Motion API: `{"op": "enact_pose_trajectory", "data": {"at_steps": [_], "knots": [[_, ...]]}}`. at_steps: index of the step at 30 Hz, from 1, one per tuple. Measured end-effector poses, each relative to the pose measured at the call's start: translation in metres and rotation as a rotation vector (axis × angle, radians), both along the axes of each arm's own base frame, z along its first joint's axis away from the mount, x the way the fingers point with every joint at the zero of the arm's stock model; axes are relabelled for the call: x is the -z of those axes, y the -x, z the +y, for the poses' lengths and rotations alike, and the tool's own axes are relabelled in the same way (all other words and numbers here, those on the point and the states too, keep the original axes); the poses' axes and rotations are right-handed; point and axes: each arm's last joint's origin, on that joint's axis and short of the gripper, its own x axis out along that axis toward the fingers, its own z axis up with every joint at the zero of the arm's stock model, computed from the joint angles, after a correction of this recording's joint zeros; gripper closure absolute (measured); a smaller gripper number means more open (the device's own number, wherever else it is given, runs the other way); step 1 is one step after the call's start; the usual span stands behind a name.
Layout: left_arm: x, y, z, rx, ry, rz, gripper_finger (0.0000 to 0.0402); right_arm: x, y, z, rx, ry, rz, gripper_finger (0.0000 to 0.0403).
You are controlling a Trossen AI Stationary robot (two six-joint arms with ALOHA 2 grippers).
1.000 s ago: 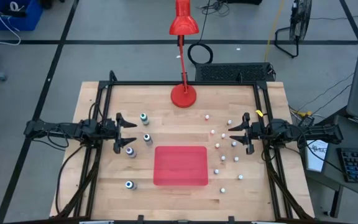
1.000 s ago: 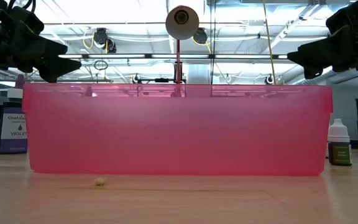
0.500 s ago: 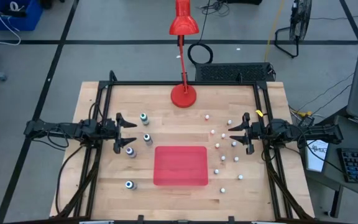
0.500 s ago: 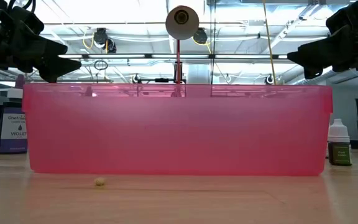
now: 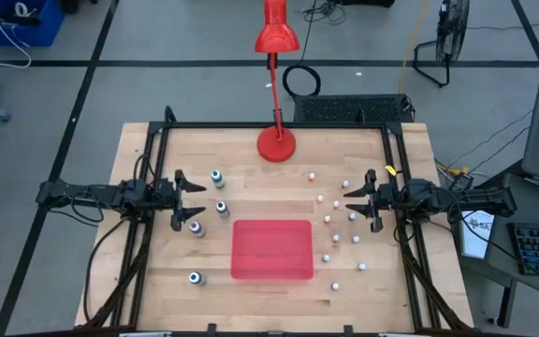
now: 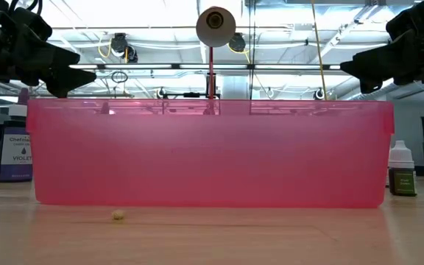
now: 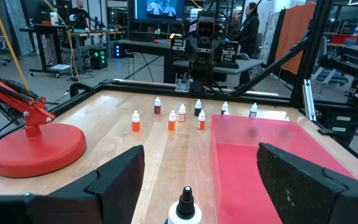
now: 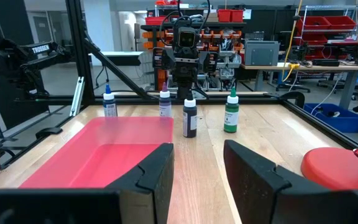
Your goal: Pick & Place food coloring
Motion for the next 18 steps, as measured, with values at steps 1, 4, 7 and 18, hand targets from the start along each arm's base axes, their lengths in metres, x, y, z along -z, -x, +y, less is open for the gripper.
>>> {"op": "enact_pose_trajectory", "data": {"at_steps": [1, 4, 7, 18], "knots": [[0.0, 0.0, 0.0, 0.0, 0.0, 0.0, 0.0096, 0.0, 0.0, 0.0, 0.0, 0.0, 0.0, 0.0273], [0.0, 0.0, 0.0, 0.0, 0.0, 0.0, 0.0096, -0.001, 0.0, 0.0, 0.0, -0.001, -0.015, 0.0273], [0.0, 0.0, 0.0, 0.0, 0.0, 0.0, 0.0096, -0.004, 0.0, 0.0, -0.002, -0.059, -0.046, 0.0273], [0.0, 0.0, 0.0, 0.0, 0.0, 0.0, 0.0096, -0.016, 0.002, -0.002, 0.041, -0.192, -0.167, 0.0273]]}}
